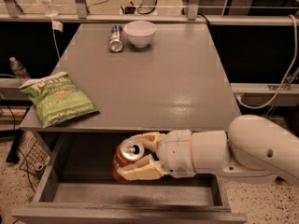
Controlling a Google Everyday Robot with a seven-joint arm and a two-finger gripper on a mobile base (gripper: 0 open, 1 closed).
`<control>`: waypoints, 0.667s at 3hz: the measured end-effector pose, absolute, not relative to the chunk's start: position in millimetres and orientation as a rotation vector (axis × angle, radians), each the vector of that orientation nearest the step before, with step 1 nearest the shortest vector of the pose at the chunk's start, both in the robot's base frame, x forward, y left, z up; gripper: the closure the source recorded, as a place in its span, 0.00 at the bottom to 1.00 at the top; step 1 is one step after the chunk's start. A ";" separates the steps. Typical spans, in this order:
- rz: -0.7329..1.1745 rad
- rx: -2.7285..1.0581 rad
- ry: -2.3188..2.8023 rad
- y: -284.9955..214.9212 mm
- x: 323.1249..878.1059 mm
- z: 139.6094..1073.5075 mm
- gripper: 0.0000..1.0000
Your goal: Place coke can into top drawer
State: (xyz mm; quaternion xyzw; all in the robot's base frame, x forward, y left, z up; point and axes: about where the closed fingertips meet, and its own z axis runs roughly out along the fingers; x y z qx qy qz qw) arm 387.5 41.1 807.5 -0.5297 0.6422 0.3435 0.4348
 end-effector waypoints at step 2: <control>0.839 -1.314 1.656 49.3 390.8 761.4 1.00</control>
Offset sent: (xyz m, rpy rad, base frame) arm 0.0086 0.0088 -0.0738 -0.0727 0.0489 -0.0496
